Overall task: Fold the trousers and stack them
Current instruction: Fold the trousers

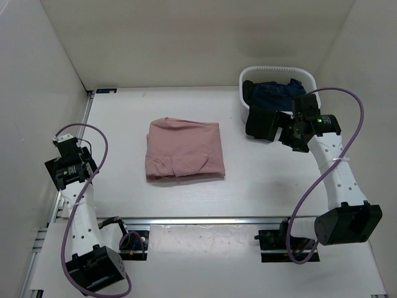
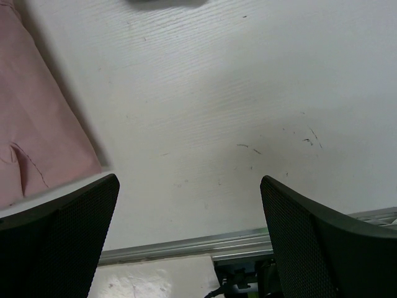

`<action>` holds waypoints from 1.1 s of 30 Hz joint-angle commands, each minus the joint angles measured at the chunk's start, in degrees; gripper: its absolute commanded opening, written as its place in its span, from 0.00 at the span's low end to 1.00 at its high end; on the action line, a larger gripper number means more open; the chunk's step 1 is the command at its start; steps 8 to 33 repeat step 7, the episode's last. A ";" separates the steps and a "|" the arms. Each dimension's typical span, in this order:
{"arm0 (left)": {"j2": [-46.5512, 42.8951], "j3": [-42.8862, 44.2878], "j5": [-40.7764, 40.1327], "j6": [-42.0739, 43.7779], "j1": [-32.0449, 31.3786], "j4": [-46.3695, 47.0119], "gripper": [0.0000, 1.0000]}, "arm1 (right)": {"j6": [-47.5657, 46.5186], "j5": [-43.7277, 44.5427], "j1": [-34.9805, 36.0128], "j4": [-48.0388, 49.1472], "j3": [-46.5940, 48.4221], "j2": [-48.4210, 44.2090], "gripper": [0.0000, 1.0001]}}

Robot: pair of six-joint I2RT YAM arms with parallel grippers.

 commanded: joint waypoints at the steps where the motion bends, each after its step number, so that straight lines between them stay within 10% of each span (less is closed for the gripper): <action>1: -0.76 2.93 0.98 -0.03 0.42 0.19 1.00 | -1.06 1.21 -0.19 -0.39 1.99 -1.24 0.99; 33: -0.76 3.46 2.12 -0.03 0.95 -0.34 1.00 | -1.59 1.83 -0.19 0.75 0.76 -1.86 0.99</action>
